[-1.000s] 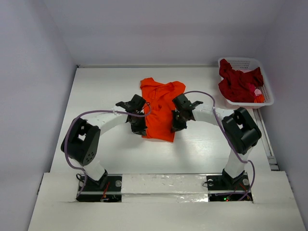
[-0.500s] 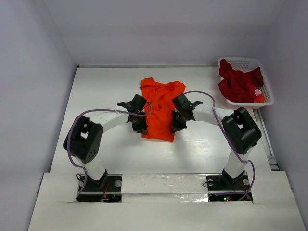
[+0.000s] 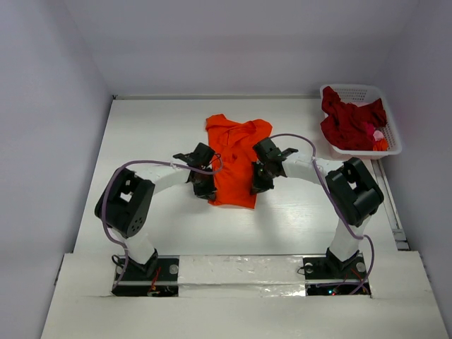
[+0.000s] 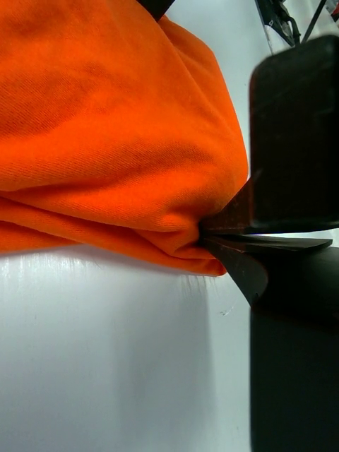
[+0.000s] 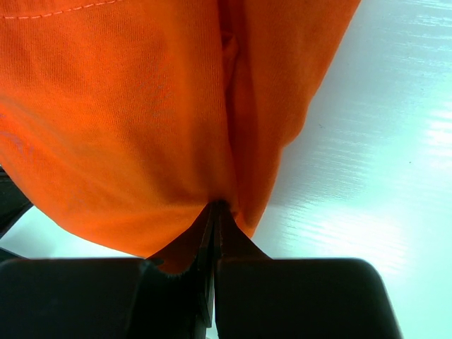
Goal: Fold and stack the t-shirts
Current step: Fold the folded rectangular tshirt in 1/3 of the way
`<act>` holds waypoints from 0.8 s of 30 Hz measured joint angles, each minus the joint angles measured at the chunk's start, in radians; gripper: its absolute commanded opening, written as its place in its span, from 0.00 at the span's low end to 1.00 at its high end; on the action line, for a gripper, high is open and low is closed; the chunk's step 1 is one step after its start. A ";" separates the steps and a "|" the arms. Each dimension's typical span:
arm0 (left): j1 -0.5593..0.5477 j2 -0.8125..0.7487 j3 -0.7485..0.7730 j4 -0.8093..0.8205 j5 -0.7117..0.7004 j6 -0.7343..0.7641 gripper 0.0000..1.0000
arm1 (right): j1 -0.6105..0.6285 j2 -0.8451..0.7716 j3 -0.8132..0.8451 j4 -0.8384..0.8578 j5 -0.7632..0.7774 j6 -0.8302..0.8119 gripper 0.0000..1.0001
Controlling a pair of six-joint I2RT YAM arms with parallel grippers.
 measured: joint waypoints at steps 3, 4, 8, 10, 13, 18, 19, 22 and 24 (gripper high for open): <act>-0.001 -0.007 -0.010 0.009 -0.001 0.000 0.00 | 0.000 0.000 0.000 0.000 0.000 0.010 0.00; -0.001 -0.010 -0.015 0.014 -0.001 0.000 0.00 | 0.000 0.000 0.000 0.000 0.000 0.013 0.00; -0.005 -0.031 -0.044 0.032 0.003 -0.001 0.00 | 0.000 0.000 0.000 0.000 0.000 0.026 0.00; -0.011 -0.043 -0.060 0.037 0.008 -0.001 0.00 | 0.000 0.000 0.000 0.000 0.000 0.032 0.00; -0.014 -0.061 -0.082 0.043 0.017 -0.002 0.00 | 0.000 0.000 0.000 0.000 0.001 0.040 0.00; -0.015 -0.079 -0.107 0.045 0.034 -0.003 0.00 | -0.001 0.000 -0.001 0.003 0.001 0.052 0.00; -0.017 -0.081 -0.109 0.042 0.035 -0.002 0.00 | -0.001 0.000 -0.002 0.003 0.001 0.054 0.00; -0.022 -0.083 -0.109 0.029 0.042 -0.002 0.00 | -0.008 0.000 -0.009 0.011 0.001 0.060 0.00; -0.023 -0.086 -0.115 0.021 0.053 -0.001 0.00 | -0.013 0.000 -0.018 0.017 0.001 0.067 0.00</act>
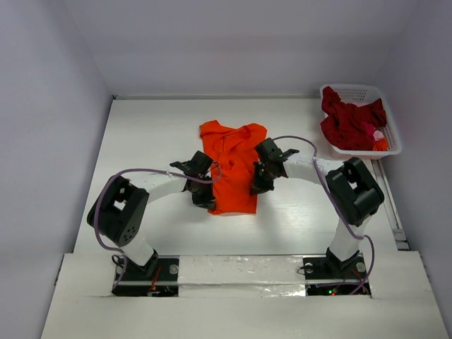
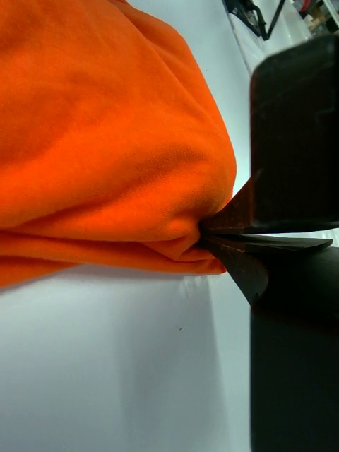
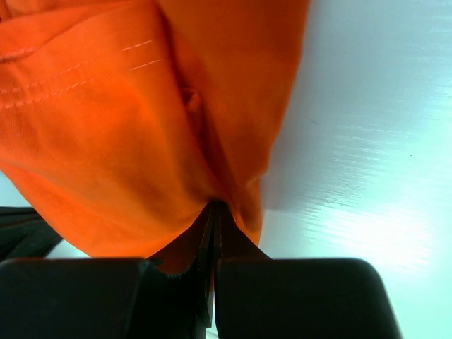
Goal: Fold and stack the t-shirts
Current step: Fold the folded rectangular tshirt in 1/3 of the way
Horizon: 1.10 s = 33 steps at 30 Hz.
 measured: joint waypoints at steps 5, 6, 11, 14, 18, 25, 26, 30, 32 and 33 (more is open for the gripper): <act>-0.025 -0.018 -0.023 -0.022 0.023 0.001 0.00 | -0.013 -0.002 -0.013 0.010 -0.001 0.014 0.00; -0.029 -0.022 -0.027 -0.026 0.029 0.001 0.00 | -0.014 -0.003 -0.016 0.013 -0.001 0.019 0.00; -0.036 -0.039 -0.042 -0.064 0.040 0.001 0.01 | -0.014 -0.027 -0.041 0.008 0.010 0.026 0.00; -0.037 -0.047 -0.042 -0.110 0.026 0.002 0.02 | -0.016 -0.043 -0.048 0.003 0.019 0.025 0.00; -0.037 -0.048 -0.023 -0.183 -0.007 0.002 0.04 | -0.021 -0.068 -0.048 -0.002 0.030 0.024 0.00; -0.037 -0.048 0.088 -0.299 -0.051 0.006 0.37 | -0.021 -0.126 -0.047 -0.025 0.051 0.018 0.14; -0.037 -0.049 0.111 -0.311 -0.055 0.005 0.48 | -0.021 -0.132 -0.043 -0.030 0.053 0.016 0.17; -0.037 -0.051 0.208 -0.349 -0.074 0.009 0.69 | -0.021 -0.137 -0.017 -0.042 0.059 0.010 0.41; -0.037 -0.054 0.245 -0.365 -0.093 0.009 0.71 | -0.021 -0.137 -0.005 -0.048 0.060 0.003 0.46; -0.036 -0.057 0.262 -0.372 -0.105 0.009 0.72 | -0.022 -0.137 0.003 -0.053 0.060 0.002 0.51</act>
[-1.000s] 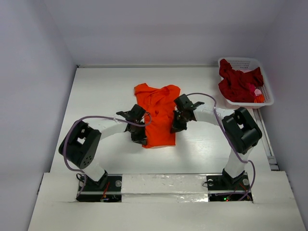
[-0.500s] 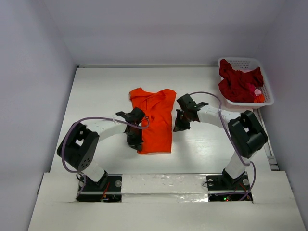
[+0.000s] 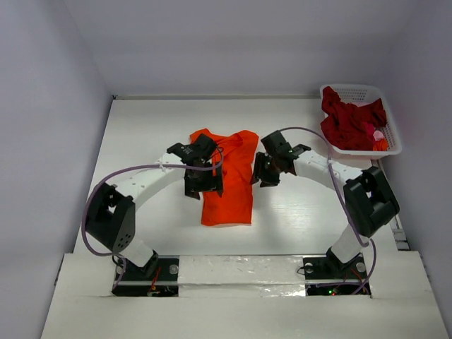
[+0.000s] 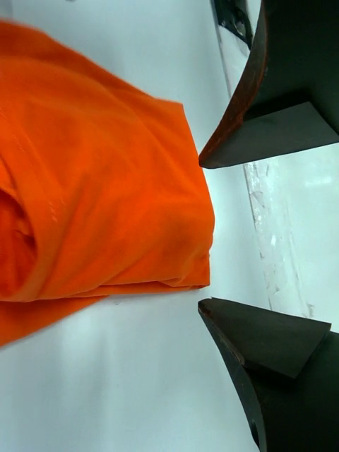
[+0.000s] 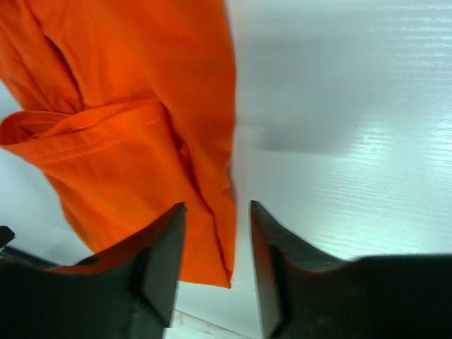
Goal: Fold and stack the t-shirts
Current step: Fold the folded rectangular tshirt in 1/3 of the way
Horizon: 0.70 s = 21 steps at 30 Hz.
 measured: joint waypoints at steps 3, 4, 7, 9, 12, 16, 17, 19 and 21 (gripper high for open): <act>0.024 -0.021 0.045 0.005 -0.033 0.001 0.72 | -0.022 0.000 0.030 -0.010 -0.006 -0.011 0.53; 0.049 -0.029 0.056 0.014 -0.035 0.002 0.72 | -0.037 0.000 0.042 -0.011 -0.014 -0.016 0.54; 0.166 -0.039 0.070 0.070 -0.045 0.007 0.72 | -0.113 0.004 0.089 -0.014 -0.040 -0.037 0.55; 0.248 -0.035 0.076 0.122 -0.049 0.013 0.72 | -0.180 0.016 0.133 -0.014 -0.058 -0.056 0.56; 0.341 -0.008 0.119 0.196 -0.058 0.026 0.71 | -0.277 0.052 0.212 -0.012 -0.089 -0.085 0.56; 0.407 0.068 0.204 0.319 -0.043 0.037 0.70 | -0.374 0.126 0.344 -0.018 -0.151 -0.114 0.56; 0.418 0.092 0.222 0.352 -0.037 0.038 0.70 | -0.387 0.145 0.375 -0.018 -0.170 -0.120 0.56; 0.441 0.145 0.253 0.407 -0.021 0.038 0.69 | -0.407 0.194 0.442 -0.013 -0.219 -0.127 0.56; 0.465 0.203 0.272 0.455 0.002 0.037 0.69 | -0.416 0.244 0.492 0.000 -0.274 -0.128 0.56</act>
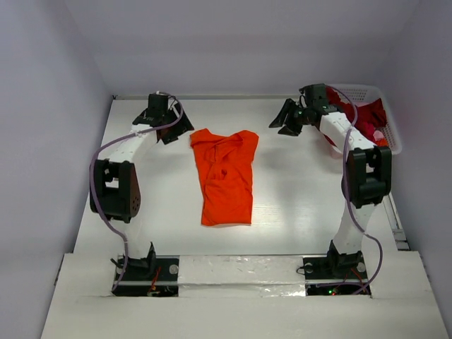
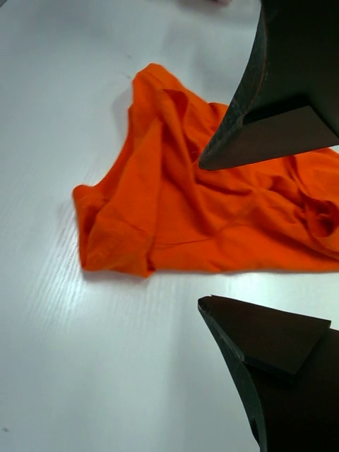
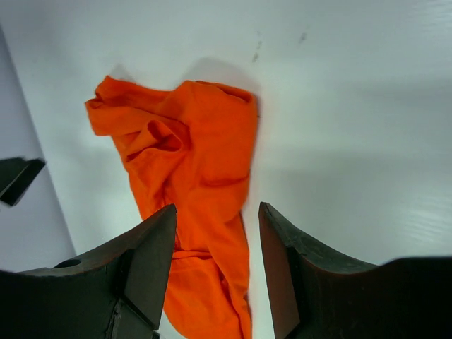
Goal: Fold and stack the t-shirts
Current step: Fold the folded rectangular tshirt in 1/3 of the way
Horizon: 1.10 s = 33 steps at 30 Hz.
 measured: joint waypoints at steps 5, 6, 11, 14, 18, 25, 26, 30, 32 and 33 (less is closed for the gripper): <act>0.058 0.106 -0.001 0.071 0.051 -0.014 0.68 | 0.000 0.097 0.039 0.037 -0.095 0.010 0.58; 0.068 0.120 -0.002 0.085 0.060 -0.019 0.68 | 0.000 0.116 0.044 0.039 -0.107 0.016 0.58; 0.101 0.166 -0.004 0.154 0.098 -0.035 0.68 | 0.001 0.178 0.071 0.061 -0.154 0.051 0.58; 0.102 0.196 0.000 0.190 0.119 -0.042 0.68 | 0.001 0.191 0.089 0.074 -0.174 0.074 0.58; 0.100 0.248 0.013 0.220 0.150 -0.053 0.68 | 0.001 0.210 0.116 0.117 -0.196 0.101 0.58; 0.100 0.305 0.018 0.250 0.201 -0.086 0.67 | 0.001 0.267 0.120 0.174 -0.229 0.138 0.58; 0.100 0.305 0.018 0.251 0.205 -0.089 0.67 | 0.001 0.274 0.120 0.177 -0.233 0.140 0.58; 0.100 0.305 0.018 0.259 0.213 -0.090 0.67 | 0.001 0.297 0.120 0.186 -0.239 0.145 0.58; 0.099 0.305 0.018 0.260 0.213 -0.089 0.67 | 0.001 0.307 0.120 0.186 -0.239 0.148 0.58; 0.097 0.305 0.018 0.259 0.212 -0.089 0.67 | 0.001 0.312 0.121 0.186 -0.238 0.149 0.58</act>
